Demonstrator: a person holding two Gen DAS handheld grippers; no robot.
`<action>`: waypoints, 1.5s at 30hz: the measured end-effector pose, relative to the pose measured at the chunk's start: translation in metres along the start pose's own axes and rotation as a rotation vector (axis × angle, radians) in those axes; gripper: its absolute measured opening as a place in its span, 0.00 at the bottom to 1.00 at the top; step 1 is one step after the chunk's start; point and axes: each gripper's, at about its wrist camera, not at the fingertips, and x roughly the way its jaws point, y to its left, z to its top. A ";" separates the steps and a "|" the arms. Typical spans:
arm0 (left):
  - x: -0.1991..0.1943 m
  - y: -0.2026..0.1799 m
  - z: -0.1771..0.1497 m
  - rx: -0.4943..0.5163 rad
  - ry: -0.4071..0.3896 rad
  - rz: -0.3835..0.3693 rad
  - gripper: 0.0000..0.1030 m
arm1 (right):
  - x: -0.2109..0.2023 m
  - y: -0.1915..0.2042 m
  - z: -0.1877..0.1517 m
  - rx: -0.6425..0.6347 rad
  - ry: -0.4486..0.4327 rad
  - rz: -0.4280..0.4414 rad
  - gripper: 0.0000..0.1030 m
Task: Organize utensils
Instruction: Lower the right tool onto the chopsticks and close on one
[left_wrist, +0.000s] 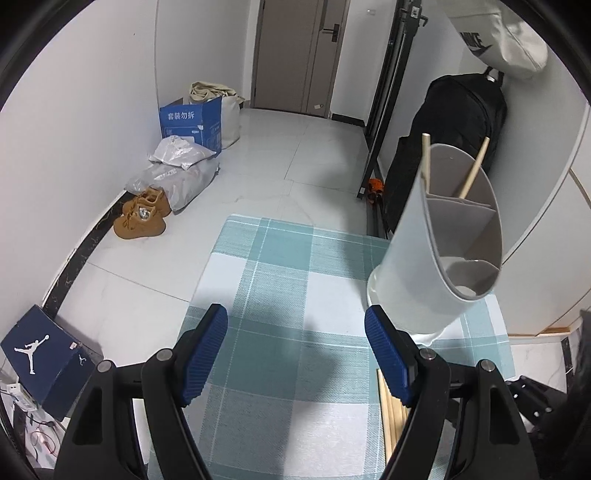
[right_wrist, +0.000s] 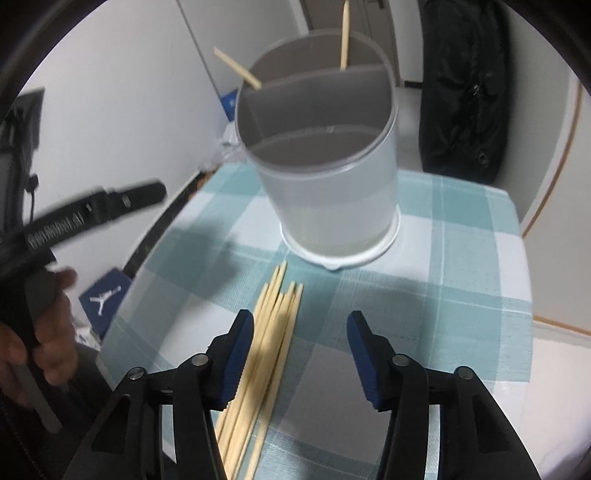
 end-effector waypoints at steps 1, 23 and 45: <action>0.000 0.002 0.000 -0.009 0.004 -0.001 0.71 | 0.005 -0.001 -0.001 -0.003 0.019 -0.010 0.47; -0.003 0.027 0.008 -0.065 0.029 0.000 0.71 | 0.057 0.018 0.021 -0.102 0.204 -0.167 0.24; 0.005 0.032 0.006 -0.072 0.087 -0.001 0.71 | 0.074 0.034 0.034 -0.073 0.248 -0.207 0.04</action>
